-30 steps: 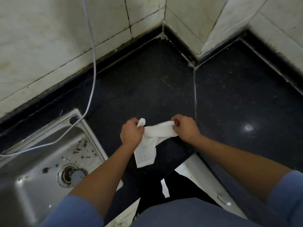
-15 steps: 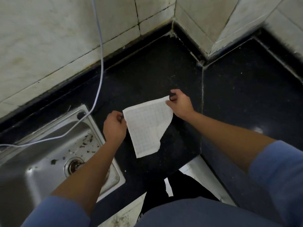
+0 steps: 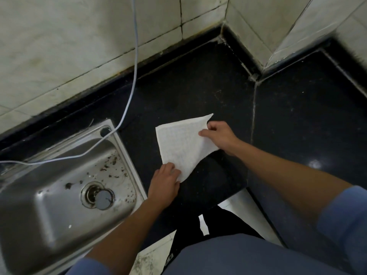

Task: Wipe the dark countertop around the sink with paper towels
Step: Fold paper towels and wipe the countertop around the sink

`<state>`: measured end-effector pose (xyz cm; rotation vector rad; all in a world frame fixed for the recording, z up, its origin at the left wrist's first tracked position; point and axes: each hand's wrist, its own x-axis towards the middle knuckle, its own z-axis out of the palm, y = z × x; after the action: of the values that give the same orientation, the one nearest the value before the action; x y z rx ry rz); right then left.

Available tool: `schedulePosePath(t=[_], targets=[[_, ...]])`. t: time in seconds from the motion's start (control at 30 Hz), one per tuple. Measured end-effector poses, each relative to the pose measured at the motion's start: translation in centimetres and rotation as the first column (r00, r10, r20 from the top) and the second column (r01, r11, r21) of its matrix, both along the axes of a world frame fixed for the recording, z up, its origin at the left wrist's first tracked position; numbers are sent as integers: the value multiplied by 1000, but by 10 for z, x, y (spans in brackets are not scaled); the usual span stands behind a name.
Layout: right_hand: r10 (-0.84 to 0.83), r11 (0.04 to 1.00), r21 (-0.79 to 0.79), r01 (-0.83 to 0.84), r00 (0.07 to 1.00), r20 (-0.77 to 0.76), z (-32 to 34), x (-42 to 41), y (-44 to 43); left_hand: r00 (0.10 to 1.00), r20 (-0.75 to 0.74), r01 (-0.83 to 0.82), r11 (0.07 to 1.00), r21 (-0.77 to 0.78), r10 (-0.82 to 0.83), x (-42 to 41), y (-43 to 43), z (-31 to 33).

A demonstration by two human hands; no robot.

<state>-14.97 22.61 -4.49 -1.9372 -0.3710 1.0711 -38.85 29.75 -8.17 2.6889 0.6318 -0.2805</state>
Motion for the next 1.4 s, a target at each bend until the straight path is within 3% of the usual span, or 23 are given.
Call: schedulePosePath(t=[0.07,0.1,0.17,0.23,0.33,0.43,0.5,0.57,0.67,0.73,0.87,1.03,1.1,1.2,1.3,1.4], targets=[[74,996,-51,-68,990,117,-5,8,1,1000,2,10,1000,14,-10,1,0,2],[166,978,-155,-136,965,204,-10,12,-2,1000,-3,15,1000,27,-15,1,0,3],[429,852,-456,-257,842,327,-14,19,-15,999,-20,29,999,45,-28,1,-1,2],[620,710,-650,-272,680,392,-15,20,-34,998,-41,39,998,48,-37,1,-3,2],[698,706,-631,-322,471,539,-8,5,-60,996,-43,85,995,57,-83,3,-9,2],[826,558,-670,-489,253,503,-11,-29,-74,986,-50,163,986,28,-162,8,-18,0],[881,456,-756,-470,117,459,-19,-46,-79,983,-57,176,984,8,-175,13,-21,-2],[887,452,-756,-474,145,439,-29,-48,-81,987,-60,154,988,17,-152,18,-22,-2],[777,617,-607,-501,264,571,-27,-39,-87,989,-70,131,991,23,-129,20,-22,-3],[724,668,-554,-497,261,639,-25,-32,-93,990,-86,113,993,26,-111,19,-19,-2],[789,604,-605,-518,284,544,-20,-27,-106,988,-93,121,993,-8,-121,7,-6,-2],[842,535,-596,-598,440,314,-18,-18,-118,969,-193,93,955,-280,-151,-1,11,14],[801,585,-546,-601,536,268,-10,-7,-114,977,-196,13,937,-349,-86,7,26,24],[641,744,-484,-461,696,323,2,16,-94,990,-111,-127,922,-365,93,34,57,33],[542,812,-486,-324,728,420,2,37,-68,974,-22,-221,919,-327,227,64,81,34],[543,795,-541,-273,719,434,-6,46,-45,942,-70,-334,895,-294,328,87,94,25]])
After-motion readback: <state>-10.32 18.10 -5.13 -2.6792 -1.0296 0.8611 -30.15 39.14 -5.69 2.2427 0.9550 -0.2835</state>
